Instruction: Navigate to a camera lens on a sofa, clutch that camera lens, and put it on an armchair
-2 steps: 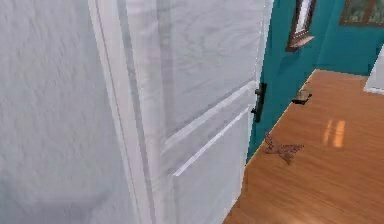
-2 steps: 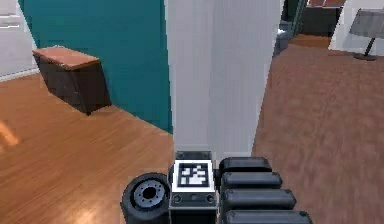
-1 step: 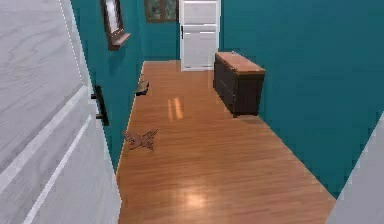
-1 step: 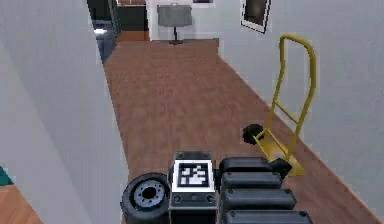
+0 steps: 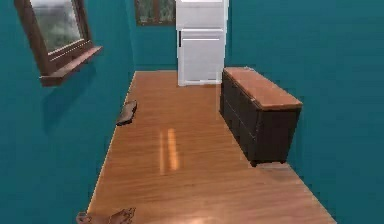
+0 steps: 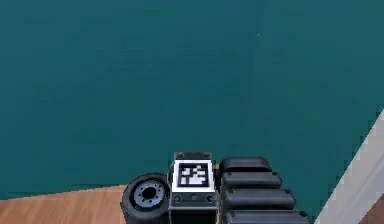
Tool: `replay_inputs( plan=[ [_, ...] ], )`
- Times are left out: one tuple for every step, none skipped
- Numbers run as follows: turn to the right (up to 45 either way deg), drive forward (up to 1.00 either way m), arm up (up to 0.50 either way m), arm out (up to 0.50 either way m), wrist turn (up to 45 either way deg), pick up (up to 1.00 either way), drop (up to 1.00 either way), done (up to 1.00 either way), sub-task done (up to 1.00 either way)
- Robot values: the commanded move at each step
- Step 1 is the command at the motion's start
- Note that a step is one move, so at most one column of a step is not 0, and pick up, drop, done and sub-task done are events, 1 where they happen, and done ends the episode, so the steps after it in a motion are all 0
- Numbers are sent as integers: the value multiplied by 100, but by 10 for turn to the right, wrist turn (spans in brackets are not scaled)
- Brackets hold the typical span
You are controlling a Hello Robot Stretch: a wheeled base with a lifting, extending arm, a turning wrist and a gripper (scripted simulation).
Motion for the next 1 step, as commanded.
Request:
replay_inputs(
  plan=[
    [0, 95, 0, 0, 0, 0, 0, 0, 0]
  ],
)
